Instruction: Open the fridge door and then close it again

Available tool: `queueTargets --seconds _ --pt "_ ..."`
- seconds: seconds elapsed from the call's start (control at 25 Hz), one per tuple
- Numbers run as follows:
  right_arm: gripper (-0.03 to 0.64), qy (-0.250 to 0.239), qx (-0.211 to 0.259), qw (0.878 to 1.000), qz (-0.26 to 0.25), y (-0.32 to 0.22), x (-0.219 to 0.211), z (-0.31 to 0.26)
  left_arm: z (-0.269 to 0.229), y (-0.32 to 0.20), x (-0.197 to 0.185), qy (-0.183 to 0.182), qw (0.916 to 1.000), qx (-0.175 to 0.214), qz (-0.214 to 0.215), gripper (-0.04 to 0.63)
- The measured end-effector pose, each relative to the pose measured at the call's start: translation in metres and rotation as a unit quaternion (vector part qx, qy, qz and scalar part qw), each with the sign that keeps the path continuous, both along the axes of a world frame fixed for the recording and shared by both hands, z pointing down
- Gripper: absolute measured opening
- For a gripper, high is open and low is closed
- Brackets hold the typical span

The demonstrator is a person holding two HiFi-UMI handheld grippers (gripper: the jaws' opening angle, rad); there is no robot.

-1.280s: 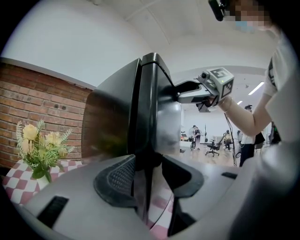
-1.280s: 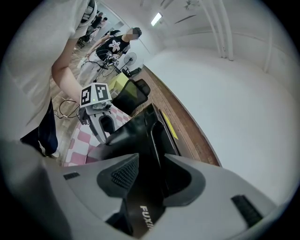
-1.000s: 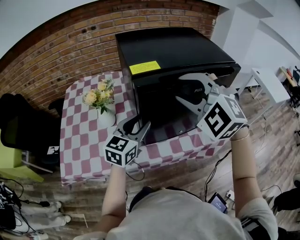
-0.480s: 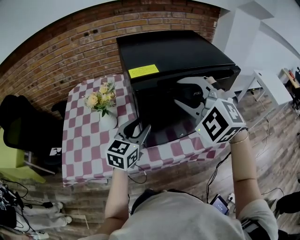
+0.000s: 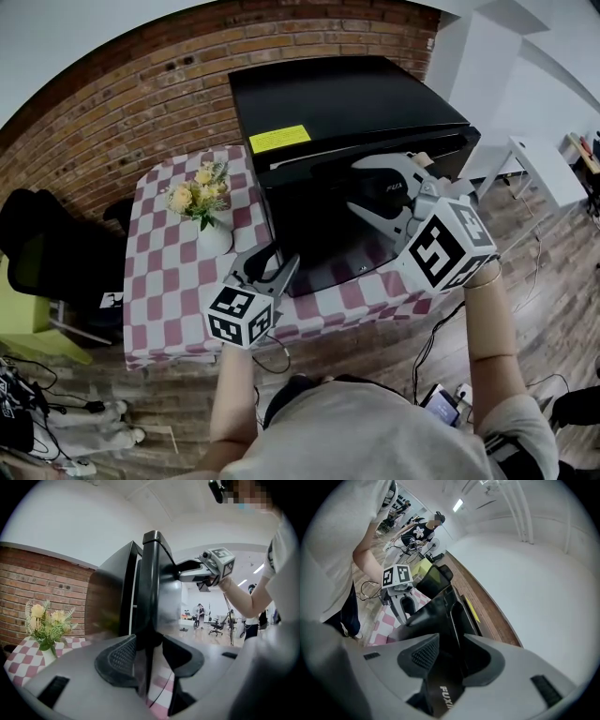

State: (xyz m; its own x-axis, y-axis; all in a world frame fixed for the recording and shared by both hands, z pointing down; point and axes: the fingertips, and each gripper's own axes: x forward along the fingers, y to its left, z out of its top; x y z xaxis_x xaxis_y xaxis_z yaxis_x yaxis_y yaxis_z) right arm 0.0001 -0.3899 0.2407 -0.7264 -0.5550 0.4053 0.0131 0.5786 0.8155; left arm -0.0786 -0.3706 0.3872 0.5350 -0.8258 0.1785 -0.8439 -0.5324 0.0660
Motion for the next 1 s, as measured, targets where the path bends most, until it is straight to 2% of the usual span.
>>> queueTargets --seconds 0.44,0.68,0.84,1.0 --pt "0.172 -0.040 0.010 0.999 -0.018 0.024 0.018 -0.001 0.001 0.033 0.017 0.005 0.9996 0.010 -0.026 0.167" --pt "0.181 -0.073 0.021 0.997 -0.019 0.038 0.032 -0.003 0.001 0.052 0.031 -0.004 0.9993 0.006 -0.036 0.167" --pt "0.189 -0.097 0.021 0.995 -0.009 0.048 0.042 -0.004 0.001 0.067 0.041 -0.007 0.9995 0.004 -0.029 0.167" --pt "0.198 -0.136 -0.009 0.991 0.001 0.063 0.055 -0.004 0.004 0.086 0.053 -0.003 1.0000 0.003 -0.006 0.167"
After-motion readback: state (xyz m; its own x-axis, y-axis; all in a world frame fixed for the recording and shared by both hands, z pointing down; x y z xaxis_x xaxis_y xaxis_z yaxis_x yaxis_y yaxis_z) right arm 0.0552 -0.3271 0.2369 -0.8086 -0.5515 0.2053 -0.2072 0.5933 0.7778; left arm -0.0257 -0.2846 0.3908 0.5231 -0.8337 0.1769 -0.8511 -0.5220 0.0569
